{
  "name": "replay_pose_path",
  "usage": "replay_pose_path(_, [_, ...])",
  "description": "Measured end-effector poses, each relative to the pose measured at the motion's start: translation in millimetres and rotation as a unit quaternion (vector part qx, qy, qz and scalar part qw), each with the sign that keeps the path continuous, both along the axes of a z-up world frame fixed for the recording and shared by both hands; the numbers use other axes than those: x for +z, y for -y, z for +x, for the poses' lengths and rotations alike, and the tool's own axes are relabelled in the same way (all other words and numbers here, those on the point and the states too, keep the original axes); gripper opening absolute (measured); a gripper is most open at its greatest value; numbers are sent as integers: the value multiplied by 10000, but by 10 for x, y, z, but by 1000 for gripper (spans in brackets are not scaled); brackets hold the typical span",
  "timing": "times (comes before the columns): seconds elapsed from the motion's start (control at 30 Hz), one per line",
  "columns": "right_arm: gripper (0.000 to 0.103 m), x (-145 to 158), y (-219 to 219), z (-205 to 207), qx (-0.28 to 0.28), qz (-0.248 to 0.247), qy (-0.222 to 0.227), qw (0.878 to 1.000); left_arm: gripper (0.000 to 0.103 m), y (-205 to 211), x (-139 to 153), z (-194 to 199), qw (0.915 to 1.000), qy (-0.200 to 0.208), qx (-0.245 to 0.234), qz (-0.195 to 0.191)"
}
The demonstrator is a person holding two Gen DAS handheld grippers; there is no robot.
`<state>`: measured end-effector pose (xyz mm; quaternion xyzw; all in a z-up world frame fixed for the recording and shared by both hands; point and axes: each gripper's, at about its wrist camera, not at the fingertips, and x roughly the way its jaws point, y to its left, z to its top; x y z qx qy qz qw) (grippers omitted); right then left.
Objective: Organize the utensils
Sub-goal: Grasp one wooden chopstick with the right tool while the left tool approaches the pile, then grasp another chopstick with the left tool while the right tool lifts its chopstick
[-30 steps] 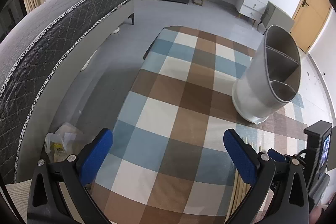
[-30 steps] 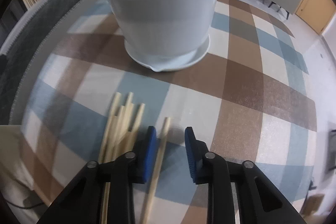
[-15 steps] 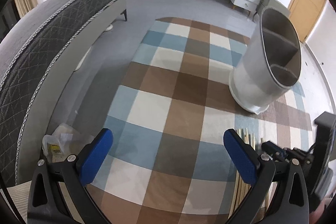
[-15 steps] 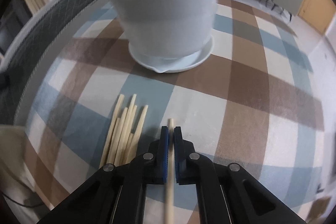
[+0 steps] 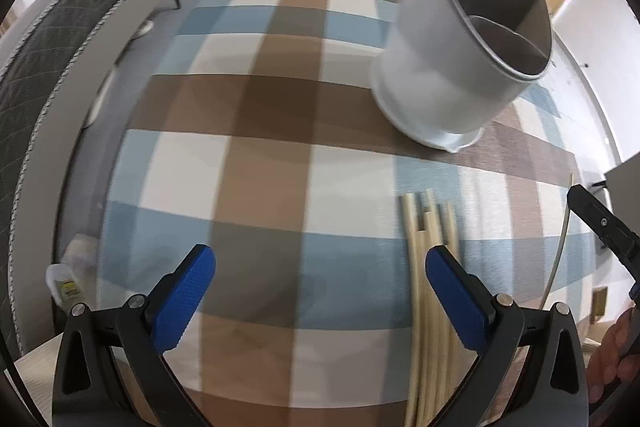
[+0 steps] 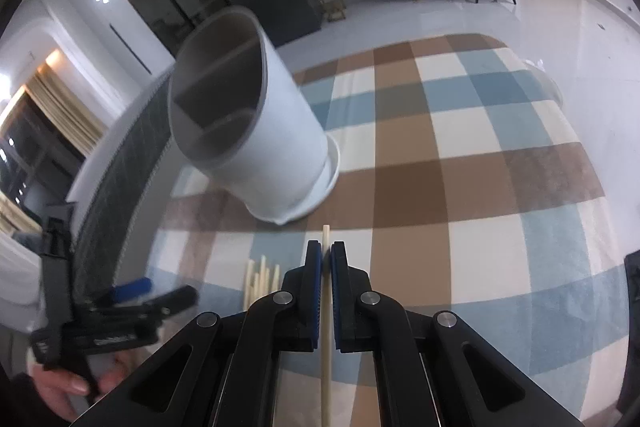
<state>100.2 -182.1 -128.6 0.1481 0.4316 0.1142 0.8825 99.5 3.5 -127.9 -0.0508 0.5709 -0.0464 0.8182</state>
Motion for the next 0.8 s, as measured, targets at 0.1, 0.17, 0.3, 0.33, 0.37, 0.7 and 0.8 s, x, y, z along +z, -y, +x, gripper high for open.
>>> replay_pose_path(0.1, [4,35,81,-46,-69,119,72,9999,101,84,-46,78,9999,5,-79,125])
replay_pose_path(0.17, [4,41,136,-67,-124,177,104,9997,98,102,-109,124,9999,-114,-5,124])
replay_pose_path(0.3, [4,91,184,-94,-164,177,228,9994,90,158,-197,166,9994,-343,49,41])
replay_pose_path(0.33, [4,102,196,-102,-172,203,245,9993,90,178,-197,171,9993,-360,35,15])
replay_pose_path(0.37, [4,108,204,-106,-180,219,257,9993,90,196,-196,179,9993,-374,32,12])
replay_pose_path(0.7, [4,188,214,-106,-191,318,387,9986,69,328,-243,278,9974,-589,40,422])
replay_pose_path(0.8, [4,208,209,-107,-196,302,421,9985,52,352,-222,319,9962,-671,-9,558])
